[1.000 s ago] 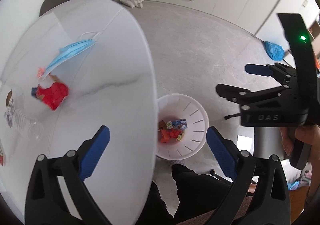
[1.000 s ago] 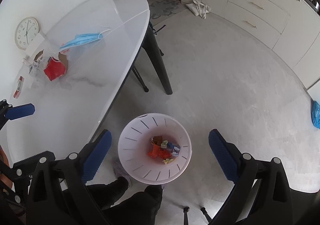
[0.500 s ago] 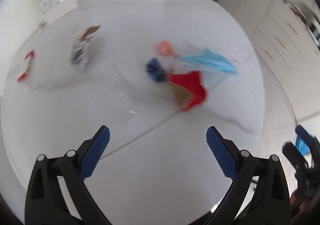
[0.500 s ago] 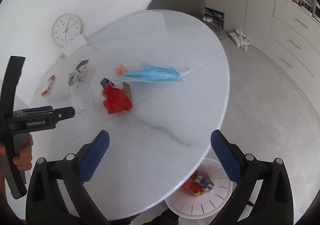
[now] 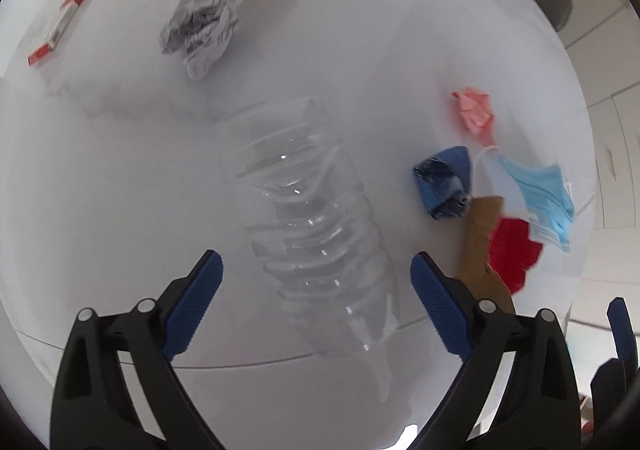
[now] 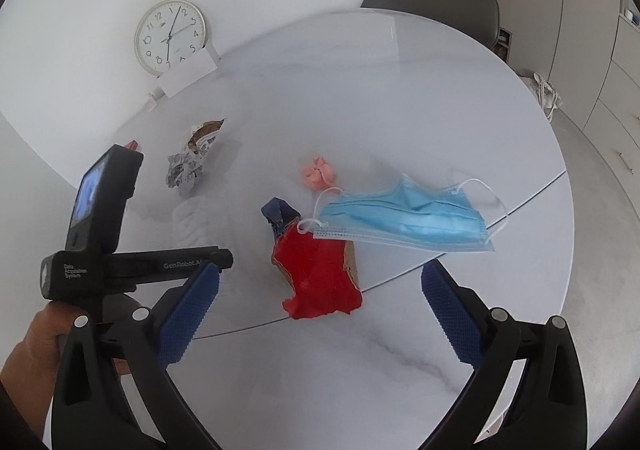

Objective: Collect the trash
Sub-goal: 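Grasp the clear plastic bottle with the left tool while the right tool approaches the crumpled foil wrapper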

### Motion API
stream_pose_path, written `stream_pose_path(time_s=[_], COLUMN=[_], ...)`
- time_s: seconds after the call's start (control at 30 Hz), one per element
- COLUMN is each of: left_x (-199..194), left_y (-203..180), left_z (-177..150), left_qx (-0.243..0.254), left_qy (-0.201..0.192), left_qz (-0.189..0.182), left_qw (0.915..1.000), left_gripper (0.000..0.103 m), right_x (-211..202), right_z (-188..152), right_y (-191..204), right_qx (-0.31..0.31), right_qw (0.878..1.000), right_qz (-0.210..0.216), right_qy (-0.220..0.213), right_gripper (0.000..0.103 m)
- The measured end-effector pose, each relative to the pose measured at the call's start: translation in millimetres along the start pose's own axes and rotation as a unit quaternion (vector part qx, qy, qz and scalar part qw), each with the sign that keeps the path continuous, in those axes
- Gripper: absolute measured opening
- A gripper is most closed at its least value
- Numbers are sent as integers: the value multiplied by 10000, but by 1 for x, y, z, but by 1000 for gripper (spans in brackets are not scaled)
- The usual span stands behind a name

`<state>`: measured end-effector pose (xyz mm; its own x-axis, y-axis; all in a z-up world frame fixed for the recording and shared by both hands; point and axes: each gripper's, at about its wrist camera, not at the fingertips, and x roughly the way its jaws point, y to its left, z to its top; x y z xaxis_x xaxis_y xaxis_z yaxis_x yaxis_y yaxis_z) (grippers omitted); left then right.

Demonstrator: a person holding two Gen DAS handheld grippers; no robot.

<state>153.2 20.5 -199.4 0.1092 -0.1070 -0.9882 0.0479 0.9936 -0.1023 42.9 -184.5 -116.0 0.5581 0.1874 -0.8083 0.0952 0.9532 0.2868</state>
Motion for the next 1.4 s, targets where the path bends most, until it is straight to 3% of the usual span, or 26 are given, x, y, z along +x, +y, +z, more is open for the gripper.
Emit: stream_pose_path(time_s=[0.17,0.47,0.67,0.87,0.97,1.1,1.23,1.33,1.4], left_x=[16,14,-6,-32,-42,-46,-49,-47,-45], left_y=[13,9,24,69,96,126,154,178,188], left_z=[5,5,2,-3,0,1,-3,-9,-2], left_qx=[-492,-315,-220,-251,-169,-21,43,14,7], left_qy=[273,215,-61,-385,-559,-645,-607,-577,-555], left_qz=[-255,-224,-203,-6,288,600,667,636,592], left_qw=[9981,9990,9995,9989,9979,9961,9959,9963,9967], left_gripper=[68,66,65,65,65,66,66,66,66], right_x=[19,41,53,85,112,152,194,219,231], right_z=[15,29,38,54,64,73,79,83,83], right_y=[5,24,59,109,140,179,204,215,219], right_qx=[-164,-545,-916,-1120,-1174,-1166,-985,-876,-837], right_qw=[9998,9978,9943,9906,9887,9875,9886,9894,9893], right_qz=[18,203,335,526,619,620,462,269,99], right_qy=[144,325,426,586,694,858,1037,1125,1193], right_gripper=[101,101,101,101,101,100,100,95,84])
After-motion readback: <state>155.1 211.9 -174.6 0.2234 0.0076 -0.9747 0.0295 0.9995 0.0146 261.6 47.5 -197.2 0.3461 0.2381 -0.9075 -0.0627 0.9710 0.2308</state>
